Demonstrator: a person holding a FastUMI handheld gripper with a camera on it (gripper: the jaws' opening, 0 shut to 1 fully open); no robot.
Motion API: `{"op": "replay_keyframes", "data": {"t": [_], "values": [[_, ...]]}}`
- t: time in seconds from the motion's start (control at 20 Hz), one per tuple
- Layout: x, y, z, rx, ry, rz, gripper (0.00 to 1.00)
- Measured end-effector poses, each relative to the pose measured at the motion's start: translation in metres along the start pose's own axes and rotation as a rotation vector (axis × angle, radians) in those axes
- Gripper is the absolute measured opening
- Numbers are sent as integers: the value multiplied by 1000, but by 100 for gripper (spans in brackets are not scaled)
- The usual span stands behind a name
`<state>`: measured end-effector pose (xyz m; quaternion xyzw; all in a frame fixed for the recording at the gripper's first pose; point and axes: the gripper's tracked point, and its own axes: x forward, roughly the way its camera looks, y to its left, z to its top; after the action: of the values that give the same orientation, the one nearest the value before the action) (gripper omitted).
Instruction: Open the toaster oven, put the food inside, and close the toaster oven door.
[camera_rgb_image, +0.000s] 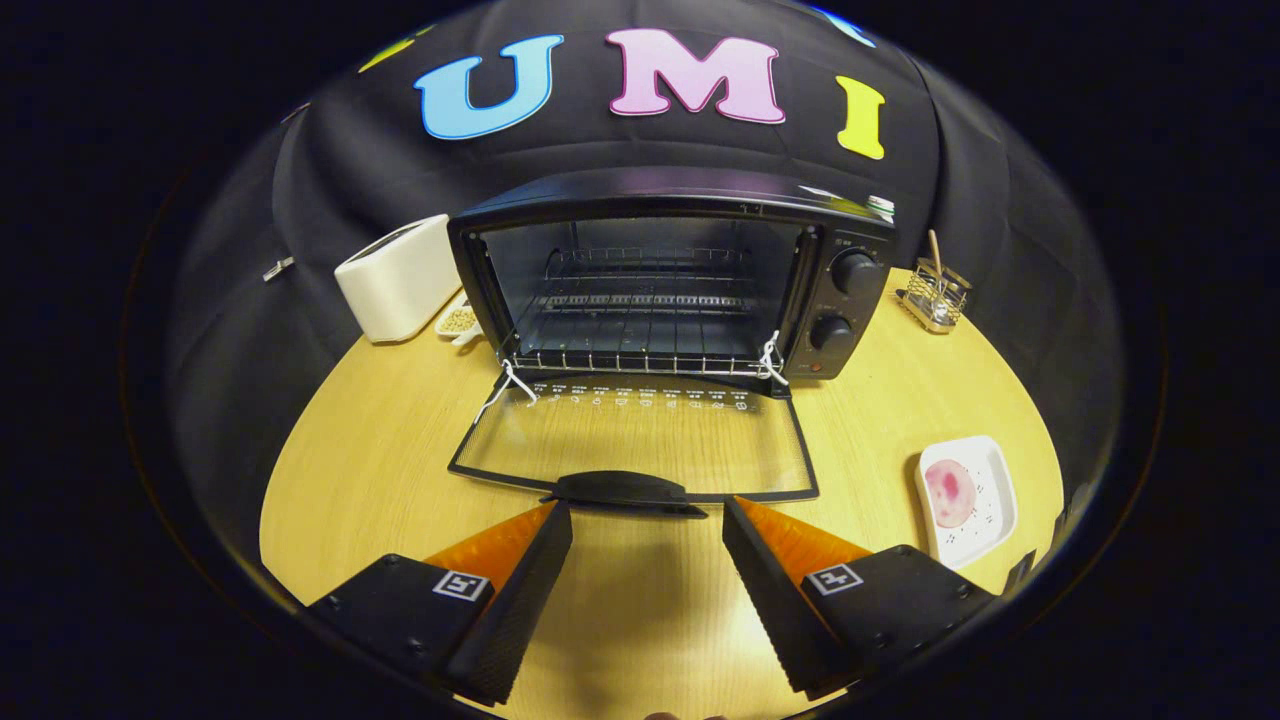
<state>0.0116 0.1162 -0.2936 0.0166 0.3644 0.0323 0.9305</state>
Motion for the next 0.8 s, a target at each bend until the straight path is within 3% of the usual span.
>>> {"op": "replay_keyframes", "data": {"t": [0.3,0.55,0.8], "values": [[-36,-64,14,-55,-55,-16,97],[-52,-148,32,-70,-86,-84,99],[-64,-210,36,-79,-64,-91,99]]}}
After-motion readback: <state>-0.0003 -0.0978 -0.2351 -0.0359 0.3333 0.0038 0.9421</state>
